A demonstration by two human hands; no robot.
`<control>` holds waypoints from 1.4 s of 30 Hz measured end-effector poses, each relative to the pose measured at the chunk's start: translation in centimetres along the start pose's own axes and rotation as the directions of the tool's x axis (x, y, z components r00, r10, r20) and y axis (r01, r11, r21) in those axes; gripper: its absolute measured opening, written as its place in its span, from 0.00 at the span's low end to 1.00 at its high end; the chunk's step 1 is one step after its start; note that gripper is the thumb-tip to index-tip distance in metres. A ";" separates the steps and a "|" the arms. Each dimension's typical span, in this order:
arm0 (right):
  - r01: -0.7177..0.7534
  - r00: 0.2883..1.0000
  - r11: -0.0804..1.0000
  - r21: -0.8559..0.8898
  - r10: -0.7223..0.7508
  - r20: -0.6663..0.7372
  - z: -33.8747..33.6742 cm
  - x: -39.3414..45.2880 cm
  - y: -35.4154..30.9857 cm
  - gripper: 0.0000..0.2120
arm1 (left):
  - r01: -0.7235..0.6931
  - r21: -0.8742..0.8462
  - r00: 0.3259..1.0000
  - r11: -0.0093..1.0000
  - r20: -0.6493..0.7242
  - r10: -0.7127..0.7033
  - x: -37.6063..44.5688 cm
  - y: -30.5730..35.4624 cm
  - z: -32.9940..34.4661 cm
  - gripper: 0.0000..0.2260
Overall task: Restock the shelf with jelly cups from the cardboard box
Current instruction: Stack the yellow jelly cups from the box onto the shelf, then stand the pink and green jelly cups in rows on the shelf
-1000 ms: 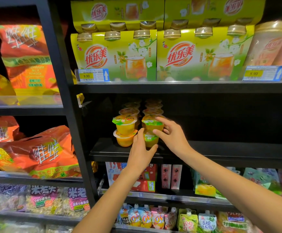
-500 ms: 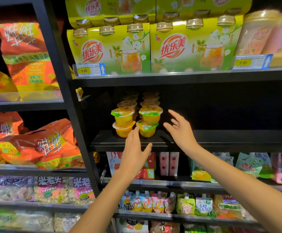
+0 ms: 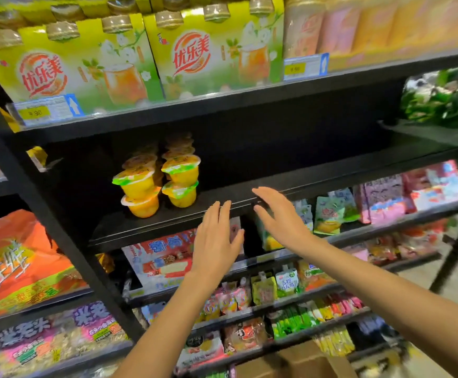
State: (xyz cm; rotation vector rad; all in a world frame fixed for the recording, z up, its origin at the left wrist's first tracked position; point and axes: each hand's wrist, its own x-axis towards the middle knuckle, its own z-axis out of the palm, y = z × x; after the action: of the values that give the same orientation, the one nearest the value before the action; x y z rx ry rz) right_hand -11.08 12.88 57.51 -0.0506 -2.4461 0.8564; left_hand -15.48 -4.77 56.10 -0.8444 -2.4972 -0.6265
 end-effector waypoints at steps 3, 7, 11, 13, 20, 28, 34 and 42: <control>-0.017 1.000 0.989 -0.150 0.019 0.008 -1.6 -2.2 1.4 0.22 | -0.074 -0.024 0.996 0.997 0.048 0.075 0.0 1.5 1.6 0.31; -0.072 0.997 0.960 -0.270 0.075 0.000 -3.6 -4.9 2.3 0.22 | -0.145 -0.052 0.982 0.988 0.114 0.150 -0.8 3.1 3.4 0.30; -0.127 0.991 0.918 -0.374 0.135 -0.005 -4.3 -8.9 3.7 0.22 | -0.204 -0.121 0.962 0.971 0.159 0.222 -2.5 4.5 5.9 0.30; -0.156 0.986 0.903 -0.401 0.170 -0.003 -4.1 -11.2 4.7 0.23 | -0.215 -0.144 0.947 0.966 0.210 0.243 -3.8 5.0 7.5 0.30; -0.099 0.983 0.845 -0.526 0.167 0.082 -2.1 -17.5 7.4 0.23 | -0.173 -0.198 0.897 0.965 0.372 0.237 -9.8 4.5 12.3 0.30; -0.111 0.922 0.869 -0.481 0.271 0.276 3.1 -21.8 14.7 0.24 | -0.053 -0.136 0.838 0.989 0.533 0.118 -14.9 2.0 18.9 0.27; -0.198 0.820 0.895 -0.399 0.374 0.433 7.9 -24.5 23.1 0.28 | 0.187 -0.070 0.731 0.980 0.676 -0.091 -20.1 0.4 26.0 0.26; -0.545 0.694 0.804 -0.235 0.591 0.412 15.2 -33.4 34.8 0.26 | 0.438 0.091 0.522 0.894 0.784 -0.336 -32.3 1.3 35.9 0.22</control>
State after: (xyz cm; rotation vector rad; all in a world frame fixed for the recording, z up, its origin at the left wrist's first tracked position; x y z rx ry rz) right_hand 4.86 25.13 11.09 -0.7707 -2.9861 1.1087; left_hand -0.19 0.83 10.60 -0.6753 -3.5784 -0.6330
